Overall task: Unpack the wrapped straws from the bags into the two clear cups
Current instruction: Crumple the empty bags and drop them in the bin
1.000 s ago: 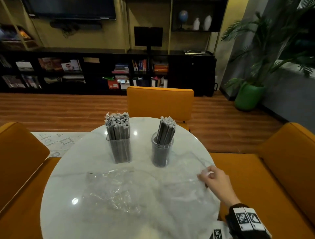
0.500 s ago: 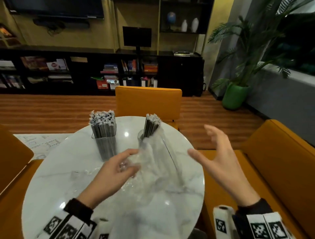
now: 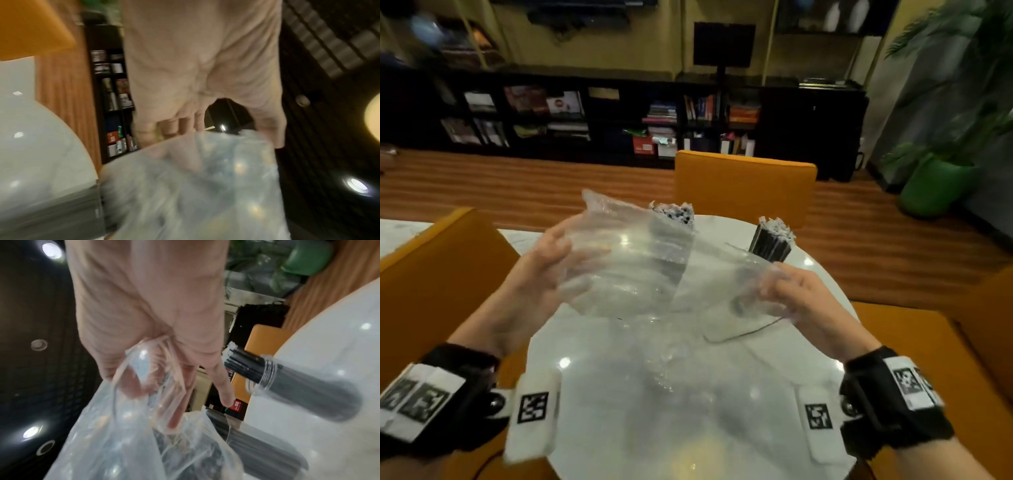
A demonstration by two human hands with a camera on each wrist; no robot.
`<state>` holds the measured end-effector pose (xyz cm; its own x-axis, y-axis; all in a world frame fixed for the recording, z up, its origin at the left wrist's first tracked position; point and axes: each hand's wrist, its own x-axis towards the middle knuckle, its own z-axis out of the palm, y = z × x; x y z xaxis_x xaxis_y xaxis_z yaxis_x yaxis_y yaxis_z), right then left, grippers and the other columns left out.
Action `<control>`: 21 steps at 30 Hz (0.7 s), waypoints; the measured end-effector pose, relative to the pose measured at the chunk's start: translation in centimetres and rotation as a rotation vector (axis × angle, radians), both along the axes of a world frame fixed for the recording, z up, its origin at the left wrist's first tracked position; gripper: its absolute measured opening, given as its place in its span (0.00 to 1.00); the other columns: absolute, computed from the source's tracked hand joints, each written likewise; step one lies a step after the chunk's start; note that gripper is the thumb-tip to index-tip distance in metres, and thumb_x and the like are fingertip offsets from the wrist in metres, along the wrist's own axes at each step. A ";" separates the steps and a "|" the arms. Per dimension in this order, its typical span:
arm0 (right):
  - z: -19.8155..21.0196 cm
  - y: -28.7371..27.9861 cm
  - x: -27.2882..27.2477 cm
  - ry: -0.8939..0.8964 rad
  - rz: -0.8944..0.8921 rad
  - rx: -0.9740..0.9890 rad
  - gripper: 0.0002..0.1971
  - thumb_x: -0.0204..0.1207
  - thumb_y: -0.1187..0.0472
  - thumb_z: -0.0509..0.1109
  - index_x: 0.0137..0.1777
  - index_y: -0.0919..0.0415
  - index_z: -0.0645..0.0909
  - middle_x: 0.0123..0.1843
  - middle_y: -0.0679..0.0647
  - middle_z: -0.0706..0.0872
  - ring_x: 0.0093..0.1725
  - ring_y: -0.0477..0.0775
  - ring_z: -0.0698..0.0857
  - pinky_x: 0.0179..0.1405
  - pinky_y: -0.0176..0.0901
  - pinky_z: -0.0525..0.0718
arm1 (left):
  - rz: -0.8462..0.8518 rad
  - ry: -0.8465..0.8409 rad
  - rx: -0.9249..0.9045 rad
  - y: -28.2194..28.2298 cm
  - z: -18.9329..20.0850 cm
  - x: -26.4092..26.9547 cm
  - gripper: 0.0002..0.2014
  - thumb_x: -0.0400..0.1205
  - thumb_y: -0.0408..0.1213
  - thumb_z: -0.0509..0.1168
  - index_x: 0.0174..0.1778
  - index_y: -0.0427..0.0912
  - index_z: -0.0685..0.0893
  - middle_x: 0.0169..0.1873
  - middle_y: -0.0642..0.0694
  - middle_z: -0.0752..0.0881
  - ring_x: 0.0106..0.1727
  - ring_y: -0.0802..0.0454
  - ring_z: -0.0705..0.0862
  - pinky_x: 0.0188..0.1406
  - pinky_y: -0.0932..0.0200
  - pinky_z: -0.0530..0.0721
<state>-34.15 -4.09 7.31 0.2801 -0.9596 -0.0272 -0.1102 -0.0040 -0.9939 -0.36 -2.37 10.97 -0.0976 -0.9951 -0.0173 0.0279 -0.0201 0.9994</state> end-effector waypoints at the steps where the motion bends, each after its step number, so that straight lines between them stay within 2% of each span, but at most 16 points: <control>1: -0.1 -0.5 1.1 -0.024 -0.003 0.012 0.11 0.67 0.60 0.72 0.44 0.70 0.84 0.52 0.68 0.91 0.54 0.65 0.90 0.58 0.66 0.79 | -0.041 -0.036 0.015 0.1 -0.7 0.3 0.49 0.54 0.68 0.76 0.73 0.55 0.75 0.62 0.51 0.88 0.62 0.52 0.86 0.59 0.46 0.77; 3: -0.5 -1.4 3.1 -0.026 0.026 0.036 0.03 0.71 0.65 0.70 0.39 0.64 0.82 0.44 0.66 0.91 0.43 0.56 0.90 0.46 0.47 0.81 | 0.000 -0.145 0.043 -0.1 -2.2 0.7 0.31 0.64 0.64 0.73 0.62 0.55 0.83 0.56 0.51 0.91 0.58 0.55 0.88 0.59 0.44 0.80; 4: -0.8 -1.8 3.8 -0.037 0.019 0.062 0.03 0.73 0.69 0.70 0.39 0.64 0.82 0.39 0.63 0.90 0.37 0.51 0.88 0.39 0.39 0.80 | 0.090 -0.152 0.054 -0.5 -2.8 0.9 0.23 0.69 0.61 0.71 0.54 0.52 0.87 0.47 0.48 0.92 0.51 0.52 0.90 0.53 0.48 0.84; 5: -1.1 -2.3 4.4 -0.060 -0.012 0.103 0.04 0.74 0.72 0.71 0.40 0.65 0.83 0.37 0.61 0.87 0.34 0.50 0.85 0.33 0.36 0.80 | 0.188 -0.107 0.073 -0.9 -3.5 1.3 0.18 0.73 0.59 0.71 0.46 0.48 0.88 0.38 0.45 0.90 0.40 0.50 0.90 0.41 0.55 0.87; 6: -1.6 -2.7 4.9 -0.088 -0.046 0.151 0.02 0.72 0.73 0.73 0.43 0.68 0.84 0.38 0.61 0.85 0.34 0.52 0.83 0.30 0.35 0.80 | 0.274 -0.054 0.112 -1.3 -4.0 1.7 0.16 0.76 0.56 0.69 0.41 0.46 0.87 0.31 0.45 0.83 0.29 0.52 0.84 0.27 0.63 0.85; 7: -2.3 -3.1 5.1 -0.113 -0.089 0.199 0.09 0.69 0.70 0.77 0.48 0.72 0.85 0.42 0.64 0.85 0.37 0.57 0.82 0.30 0.36 0.81 | 0.335 -0.043 0.157 -1.9 -4.5 2.3 0.14 0.78 0.54 0.67 0.39 0.45 0.85 0.29 0.47 0.77 0.25 0.55 0.77 0.18 0.68 0.79; 8: -3.3 -3.4 5.3 -0.118 -0.121 0.253 0.17 0.65 0.67 0.81 0.53 0.75 0.85 0.46 0.67 0.86 0.40 0.60 0.81 0.30 0.38 0.82 | 0.367 -0.074 0.210 -2.3 -5.1 2.8 0.14 0.79 0.53 0.66 0.40 0.45 0.85 0.30 0.48 0.74 0.26 0.56 0.73 0.17 0.68 0.76; 9: -4.4 -3.6 5.5 -0.123 -0.144 0.306 0.22 0.62 0.66 0.83 0.55 0.76 0.85 0.49 0.68 0.86 0.41 0.61 0.80 0.30 0.38 0.81 | 0.367 -0.129 0.258 -2.8 -6.0 3.4 0.14 0.80 0.53 0.65 0.44 0.44 0.86 0.33 0.49 0.75 0.29 0.55 0.72 0.21 0.65 0.76; 11: -6.9 -3.3 6.2 -0.074 -0.173 0.394 0.17 0.64 0.66 0.82 0.52 0.72 0.86 0.46 0.66 0.83 0.36 0.57 0.78 0.24 0.35 0.80 | 0.375 -0.296 0.314 -3.3 -8.3 4.2 0.19 0.81 0.53 0.65 0.58 0.42 0.83 0.43 0.48 0.80 0.37 0.53 0.76 0.35 0.58 0.77; 12: -8.1 -2.9 6.7 -0.005 -0.173 0.432 0.15 0.65 0.65 0.82 0.50 0.69 0.85 0.44 0.64 0.82 0.33 0.52 0.78 0.24 0.35 0.79 | 0.416 -0.447 0.287 -3.3 -9.6 4.4 0.22 0.80 0.53 0.65 0.65 0.42 0.79 0.50 0.45 0.81 0.44 0.51 0.78 0.42 0.54 0.79; 14: -10.9 -2.4 7.3 0.231 -0.193 0.460 0.19 0.64 0.59 0.83 0.52 0.63 0.84 0.44 0.61 0.83 0.33 0.50 0.79 0.29 0.38 0.79 | 0.457 -0.773 0.014 -2.8 -11.7 4.1 0.23 0.80 0.50 0.67 0.68 0.46 0.76 0.61 0.43 0.77 0.55 0.47 0.79 0.54 0.47 0.82; 16: -13.0 -2.2 7.8 0.569 -0.267 0.411 0.25 0.65 0.53 0.82 0.61 0.56 0.81 0.56 0.59 0.84 0.48 0.53 0.84 0.49 0.48 0.83 | 0.328 -0.917 -0.252 -1.8 -13.5 2.6 0.19 0.80 0.49 0.66 0.64 0.46 0.79 0.59 0.47 0.78 0.55 0.48 0.81 0.55 0.44 0.85; 17: -13.5 -2.2 8.1 0.770 -0.260 0.366 0.30 0.66 0.49 0.80 0.67 0.51 0.77 0.63 0.59 0.81 0.59 0.56 0.82 0.60 0.55 0.80 | 0.204 -0.942 -0.233 -1.3 -14.6 1.7 0.22 0.79 0.55 0.65 0.65 0.47 0.79 0.60 0.49 0.79 0.57 0.49 0.82 0.57 0.45 0.84; 18: -14.0 -2.3 8.5 0.944 -0.219 0.325 0.35 0.67 0.45 0.78 0.74 0.48 0.72 0.71 0.58 0.76 0.68 0.60 0.78 0.68 0.61 0.74 | 0.072 -0.961 -0.113 -0.8 -16.0 0.7 0.30 0.76 0.63 0.62 0.70 0.49 0.75 0.66 0.49 0.77 0.64 0.48 0.80 0.63 0.45 0.81; 19: -14.3 -2.5 9.2 1.037 -0.173 0.294 0.40 0.67 0.41 0.75 0.79 0.46 0.65 0.77 0.57 0.71 0.75 0.62 0.72 0.72 0.65 0.69 | -0.058 -0.996 0.060 -0.6 -17.6 -0.1 0.41 0.72 0.70 0.59 0.78 0.50 0.66 0.76 0.47 0.69 0.74 0.45 0.73 0.71 0.42 0.74; 21: -15.2 -3.1 10.6 0.909 -0.102 0.336 0.52 0.64 0.34 0.74 0.85 0.47 0.54 0.84 0.54 0.65 0.81 0.61 0.67 0.78 0.67 0.63 | -0.253 -1.121 0.290 -0.4 -20.6 -1.2 0.54 0.68 0.75 0.59 0.84 0.57 0.41 0.85 0.42 0.44 0.85 0.39 0.51 0.78 0.31 0.58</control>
<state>-23.55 -7.14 -7.86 -0.0674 -0.8808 -0.4687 -0.8198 0.3166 -0.4771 -1.57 -2.82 -9.67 -0.0779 -0.8946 -0.4400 -0.8979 -0.1288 0.4209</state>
